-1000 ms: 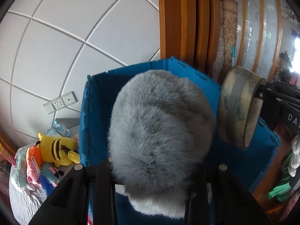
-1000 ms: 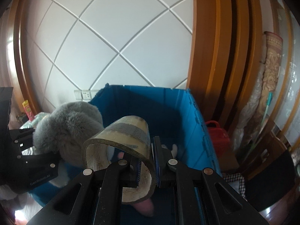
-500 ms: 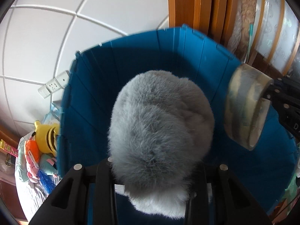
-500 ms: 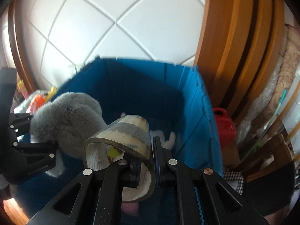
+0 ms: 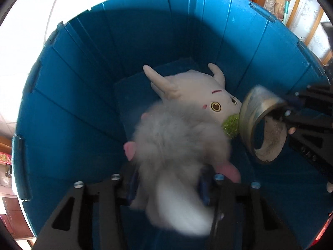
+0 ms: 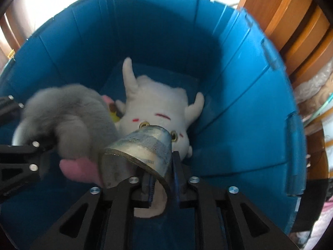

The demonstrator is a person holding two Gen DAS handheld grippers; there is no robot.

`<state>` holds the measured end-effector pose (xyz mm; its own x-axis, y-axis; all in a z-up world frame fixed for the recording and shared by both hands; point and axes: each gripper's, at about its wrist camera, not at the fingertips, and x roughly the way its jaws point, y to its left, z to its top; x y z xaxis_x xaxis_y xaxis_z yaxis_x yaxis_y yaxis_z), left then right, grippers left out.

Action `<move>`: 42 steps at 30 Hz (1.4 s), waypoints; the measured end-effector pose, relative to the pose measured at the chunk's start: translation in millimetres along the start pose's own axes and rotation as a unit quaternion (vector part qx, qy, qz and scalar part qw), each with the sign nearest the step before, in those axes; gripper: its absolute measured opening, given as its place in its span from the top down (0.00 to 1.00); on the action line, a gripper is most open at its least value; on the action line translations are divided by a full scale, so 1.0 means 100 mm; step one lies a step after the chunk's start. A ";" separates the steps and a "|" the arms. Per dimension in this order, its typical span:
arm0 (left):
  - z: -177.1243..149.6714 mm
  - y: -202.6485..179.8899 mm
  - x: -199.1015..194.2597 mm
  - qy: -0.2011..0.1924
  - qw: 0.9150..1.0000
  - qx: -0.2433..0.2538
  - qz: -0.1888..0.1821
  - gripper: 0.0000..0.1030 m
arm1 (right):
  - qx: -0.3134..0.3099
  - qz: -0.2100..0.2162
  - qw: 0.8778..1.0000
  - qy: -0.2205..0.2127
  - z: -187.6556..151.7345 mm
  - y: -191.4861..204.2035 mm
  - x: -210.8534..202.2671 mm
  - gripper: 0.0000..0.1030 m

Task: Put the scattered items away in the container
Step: 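Open both grippers to drop the grey plush and tape roll in the crate, then move both grippers away from the crate back over the toy pile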

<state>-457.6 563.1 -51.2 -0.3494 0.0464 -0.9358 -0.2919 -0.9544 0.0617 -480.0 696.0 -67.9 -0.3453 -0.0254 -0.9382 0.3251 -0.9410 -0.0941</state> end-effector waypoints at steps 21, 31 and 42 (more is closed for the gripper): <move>-0.33 0.11 -0.75 -0.088 0.996 -0.011 -0.001 0.23 | 0.013 -0.012 0.999 -0.044 -0.18 0.11 -0.60 0.50; -1.15 0.12 -1.44 -0.180 0.984 0.004 0.006 0.22 | 0.039 -0.033 0.990 -0.128 -0.82 0.44 -1.33 0.45; -2.31 0.41 -1.96 -0.233 0.972 0.020 -0.003 0.22 | 0.069 -0.034 0.976 -0.202 -1.62 1.26 -2.01 0.38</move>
<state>-195.3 446.6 54.0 -0.7096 0.1894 -0.6787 -0.3271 -0.9417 0.0792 -227.1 637.1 55.3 -0.6908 -0.0657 -0.7201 0.1765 -0.9811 -0.0798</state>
